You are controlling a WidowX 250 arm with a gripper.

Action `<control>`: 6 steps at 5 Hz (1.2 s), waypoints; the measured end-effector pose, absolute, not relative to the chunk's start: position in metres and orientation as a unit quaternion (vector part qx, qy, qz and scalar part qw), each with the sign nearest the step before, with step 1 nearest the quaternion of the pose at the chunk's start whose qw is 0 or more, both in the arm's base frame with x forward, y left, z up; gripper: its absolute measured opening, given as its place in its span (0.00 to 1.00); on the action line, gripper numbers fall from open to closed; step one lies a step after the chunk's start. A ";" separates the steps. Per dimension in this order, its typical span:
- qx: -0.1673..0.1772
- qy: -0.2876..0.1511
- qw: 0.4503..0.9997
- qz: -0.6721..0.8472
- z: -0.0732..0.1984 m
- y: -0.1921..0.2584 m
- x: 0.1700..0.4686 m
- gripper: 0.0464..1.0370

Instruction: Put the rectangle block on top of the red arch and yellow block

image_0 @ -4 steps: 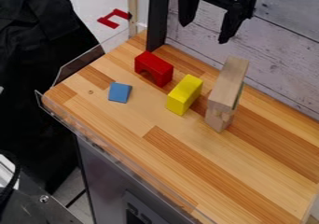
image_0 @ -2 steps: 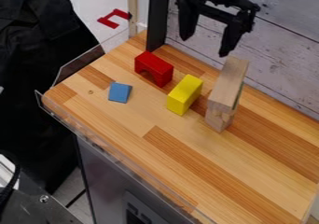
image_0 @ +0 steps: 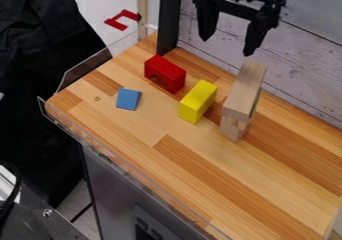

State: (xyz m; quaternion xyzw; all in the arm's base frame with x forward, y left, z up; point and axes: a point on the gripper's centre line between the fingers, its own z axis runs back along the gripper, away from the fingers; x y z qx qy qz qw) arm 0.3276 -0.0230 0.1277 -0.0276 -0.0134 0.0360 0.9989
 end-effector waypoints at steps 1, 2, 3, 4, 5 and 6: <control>-0.020 -0.014 0.998 0.056 0.130 -0.028 0.332 0.96; -0.010 0.013 0.999 0.050 0.116 -0.044 0.333 0.96; -0.005 0.022 0.998 0.058 0.111 -0.053 0.332 0.96; -0.001 0.038 0.998 0.059 0.103 -0.061 0.329 0.96; 0.004 0.037 0.997 0.066 0.103 -0.065 0.328 0.96; 0.006 0.040 0.996 0.075 0.101 -0.065 0.327 0.96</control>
